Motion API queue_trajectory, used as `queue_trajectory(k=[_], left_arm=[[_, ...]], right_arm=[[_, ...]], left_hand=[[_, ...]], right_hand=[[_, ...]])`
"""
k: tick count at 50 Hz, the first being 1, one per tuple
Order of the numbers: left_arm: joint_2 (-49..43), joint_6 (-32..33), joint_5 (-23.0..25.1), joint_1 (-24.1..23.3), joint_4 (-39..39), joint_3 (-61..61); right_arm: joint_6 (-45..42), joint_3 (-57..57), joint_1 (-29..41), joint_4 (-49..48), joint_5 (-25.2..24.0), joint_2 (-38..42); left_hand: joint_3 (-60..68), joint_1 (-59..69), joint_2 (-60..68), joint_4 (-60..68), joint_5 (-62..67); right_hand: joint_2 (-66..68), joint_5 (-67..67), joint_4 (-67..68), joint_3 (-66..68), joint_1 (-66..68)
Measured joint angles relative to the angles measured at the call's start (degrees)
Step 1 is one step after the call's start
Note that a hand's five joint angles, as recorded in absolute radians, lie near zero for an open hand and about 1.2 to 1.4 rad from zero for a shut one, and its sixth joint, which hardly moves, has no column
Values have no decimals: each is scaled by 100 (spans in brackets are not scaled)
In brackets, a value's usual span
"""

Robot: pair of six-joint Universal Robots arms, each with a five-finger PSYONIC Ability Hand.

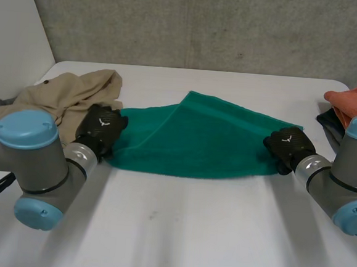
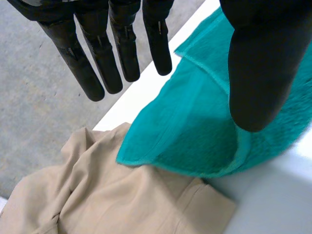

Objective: Fold the laundry.

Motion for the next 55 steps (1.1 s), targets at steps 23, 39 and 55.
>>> queue_trajectory(k=[23, 39, 55], left_arm=[[-357, 232, 176, -73, -520, 347], [-667, 271, 148, 54, -1390, 1141], [295, -550, -85, 134, -1103, 2223]], right_arm=[[212, 331, 29, 95, 142, -267], [284, 531, 124, 316, 254, -527], [805, 1737, 1422, 2600, -609, -2230]], left_hand=[[122, 162, 170, 254, 285], [3803, 3715, 3858, 3940, 3747], [3803, 3715, 3859, 3945, 3746]], right_hand=[[0, 0, 14, 1, 0], [0, 0, 14, 0, 0], [-2, 50, 12, 9, -1]])
